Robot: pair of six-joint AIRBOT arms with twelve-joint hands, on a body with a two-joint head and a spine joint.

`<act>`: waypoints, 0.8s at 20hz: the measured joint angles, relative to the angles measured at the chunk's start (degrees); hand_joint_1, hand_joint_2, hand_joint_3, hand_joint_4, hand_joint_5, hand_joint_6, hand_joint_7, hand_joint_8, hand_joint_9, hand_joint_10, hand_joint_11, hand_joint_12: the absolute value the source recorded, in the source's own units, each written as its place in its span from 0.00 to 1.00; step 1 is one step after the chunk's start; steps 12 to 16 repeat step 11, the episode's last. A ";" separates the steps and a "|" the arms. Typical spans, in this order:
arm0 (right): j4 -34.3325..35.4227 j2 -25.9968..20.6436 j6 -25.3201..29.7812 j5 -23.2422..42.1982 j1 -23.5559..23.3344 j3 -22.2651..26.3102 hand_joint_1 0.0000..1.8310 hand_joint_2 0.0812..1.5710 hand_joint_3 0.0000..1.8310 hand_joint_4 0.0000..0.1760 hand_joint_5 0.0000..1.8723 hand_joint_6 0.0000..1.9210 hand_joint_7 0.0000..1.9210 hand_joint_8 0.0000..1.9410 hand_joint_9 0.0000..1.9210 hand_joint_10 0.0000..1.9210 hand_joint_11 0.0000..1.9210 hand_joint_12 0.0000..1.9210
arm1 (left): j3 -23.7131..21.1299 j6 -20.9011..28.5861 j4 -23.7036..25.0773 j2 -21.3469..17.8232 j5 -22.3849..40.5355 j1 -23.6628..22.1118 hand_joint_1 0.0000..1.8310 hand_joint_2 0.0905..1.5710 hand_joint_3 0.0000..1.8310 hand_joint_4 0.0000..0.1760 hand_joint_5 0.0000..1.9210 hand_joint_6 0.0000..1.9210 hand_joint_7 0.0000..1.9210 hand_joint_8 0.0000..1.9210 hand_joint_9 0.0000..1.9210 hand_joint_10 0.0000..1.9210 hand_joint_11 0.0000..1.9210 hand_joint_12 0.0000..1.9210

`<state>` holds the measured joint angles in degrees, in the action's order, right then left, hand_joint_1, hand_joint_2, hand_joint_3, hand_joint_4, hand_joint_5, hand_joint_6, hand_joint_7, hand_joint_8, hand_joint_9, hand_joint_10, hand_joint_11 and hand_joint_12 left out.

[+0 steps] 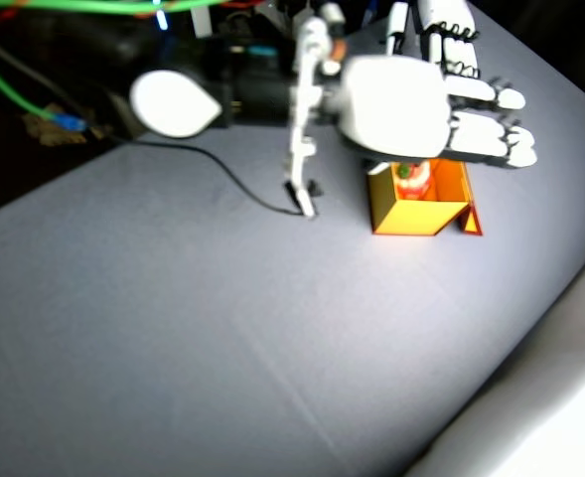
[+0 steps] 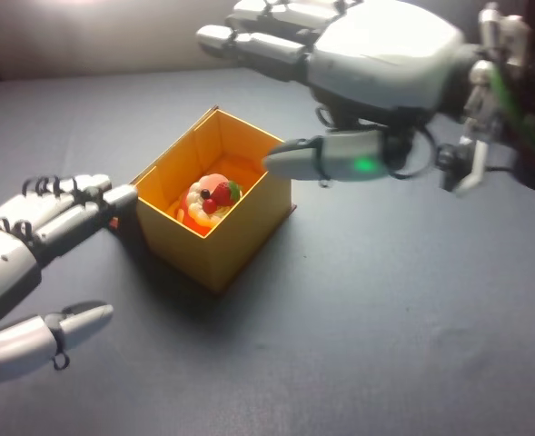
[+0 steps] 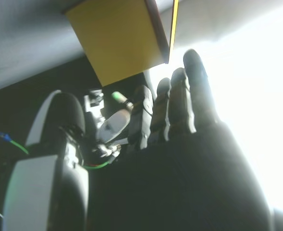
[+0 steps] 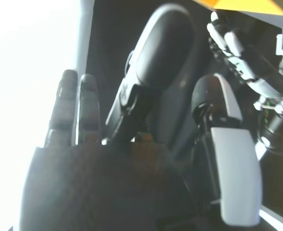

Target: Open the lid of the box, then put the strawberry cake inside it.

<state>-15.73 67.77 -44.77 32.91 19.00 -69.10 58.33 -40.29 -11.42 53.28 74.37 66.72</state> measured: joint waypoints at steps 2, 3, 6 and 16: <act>-0.42 -3.85 0.28 3.96 2.71 2.32 0.17 0.81 0.01 0.28 0.00 0.00 0.00 0.00 0.00 0.00 0.00 0.00 | -0.85 -0.22 -0.15 -0.83 2.25 0.74 0.26 0.88 0.00 0.44 0.00 0.00 0.00 0.00 0.00 0.00 0.00 0.04; -0.07 -5.90 0.33 5.90 4.46 3.37 0.19 0.81 0.01 0.19 0.00 0.00 0.00 0.00 0.00 0.00 0.00 0.00 | -1.33 -0.28 -0.57 -1.31 3.89 1.62 0.28 0.88 0.00 0.56 0.00 0.00 0.00 0.00 0.00 0.00 0.00 0.02; 1.60 -11.93 1.11 12.20 10.97 7.13 0.14 0.79 0.00 0.67 0.00 0.00 0.00 0.00 0.00 0.00 0.00 0.00 | -1.31 -0.66 -3.19 -1.40 7.32 2.36 0.21 0.89 0.00 0.57 0.00 0.00 0.00 0.00 0.00 0.00 0.00 0.07; 10.49 -18.62 -1.05 23.47 25.29 12.74 0.16 0.81 0.00 0.53 0.00 0.00 0.00 0.00 0.00 0.00 0.00 0.00 | -1.18 -1.31 -2.69 -1.46 11.72 2.16 0.16 0.86 0.00 0.40 0.00 0.00 0.00 0.00 0.00 0.00 0.00 0.00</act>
